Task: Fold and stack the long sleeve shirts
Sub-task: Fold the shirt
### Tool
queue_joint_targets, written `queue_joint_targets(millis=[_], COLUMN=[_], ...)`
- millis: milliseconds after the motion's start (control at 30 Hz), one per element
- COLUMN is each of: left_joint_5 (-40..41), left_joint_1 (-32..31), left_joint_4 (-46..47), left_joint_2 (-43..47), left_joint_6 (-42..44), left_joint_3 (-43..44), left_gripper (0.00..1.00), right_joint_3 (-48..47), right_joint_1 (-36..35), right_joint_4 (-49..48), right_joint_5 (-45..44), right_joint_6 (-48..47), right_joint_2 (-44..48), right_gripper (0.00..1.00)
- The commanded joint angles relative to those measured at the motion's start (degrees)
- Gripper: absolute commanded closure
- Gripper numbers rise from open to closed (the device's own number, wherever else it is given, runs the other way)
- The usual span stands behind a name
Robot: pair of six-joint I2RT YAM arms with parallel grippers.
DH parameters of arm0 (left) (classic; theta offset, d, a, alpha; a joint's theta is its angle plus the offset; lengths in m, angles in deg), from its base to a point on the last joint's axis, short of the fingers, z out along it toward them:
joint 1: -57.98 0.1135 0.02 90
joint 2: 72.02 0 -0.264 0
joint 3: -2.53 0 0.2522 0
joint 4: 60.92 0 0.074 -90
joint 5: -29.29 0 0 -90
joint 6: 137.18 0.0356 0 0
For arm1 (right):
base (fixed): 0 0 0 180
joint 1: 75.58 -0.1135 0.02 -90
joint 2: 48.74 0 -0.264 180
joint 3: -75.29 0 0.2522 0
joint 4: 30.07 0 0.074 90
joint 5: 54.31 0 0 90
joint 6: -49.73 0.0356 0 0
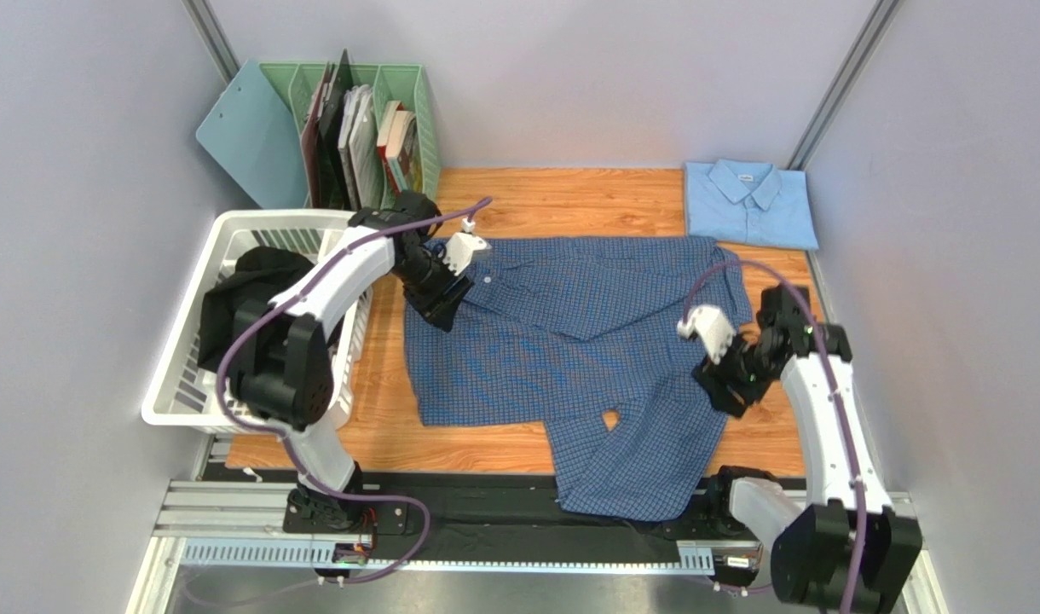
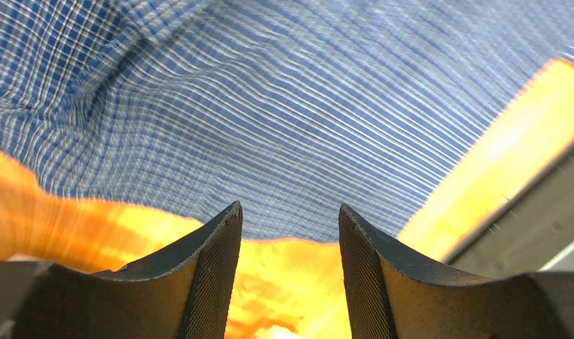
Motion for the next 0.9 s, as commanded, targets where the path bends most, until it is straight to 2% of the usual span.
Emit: queue_joint_targets(millis=[0, 167, 267, 433, 767, 867], left_joint_5=[-5.79, -8.16, -8.6, -7.02, -6.06, -4.56], left_joint_1=[-0.22, -0.22, -0.3, -0.3, 0.31, 0.49], left_joint_4=[0.21, 0.12, 0.64, 1.61, 2.49, 3.28], left_joint_2=[6.49, 7.46, 7.2, 7.55, 8.17, 9.04], left_joint_6=[4.05, 3.35, 3.08, 3.61, 5.46, 5.98], left_joint_3=[-5.31, -9.28, -10.6, -12.36, -15.26, -16.14], left_gripper=[0.4, 0.36, 0.36, 0.36, 0.36, 0.36], right_joint_3=[10.77, 11.75, 10.35, 10.34, 17.81, 16.23], right_joint_1=[-1.7, -2.4, -5.03, -13.47, -22.88, -24.46], right_joint_4=[6.43, 6.77, 7.83, 5.82, -4.9, -8.68], right_joint_5=[-2.68, -2.25, -2.42, -3.39, -8.13, -9.88], right_joint_6=[-16.63, -19.54, -19.98, -17.44, -17.43, -12.17], right_joint_2=[4.82, 2.48, -3.32, -9.56, -13.61, -15.81], right_gripper=[0.39, 0.38, 0.37, 0.36, 0.48, 0.51])
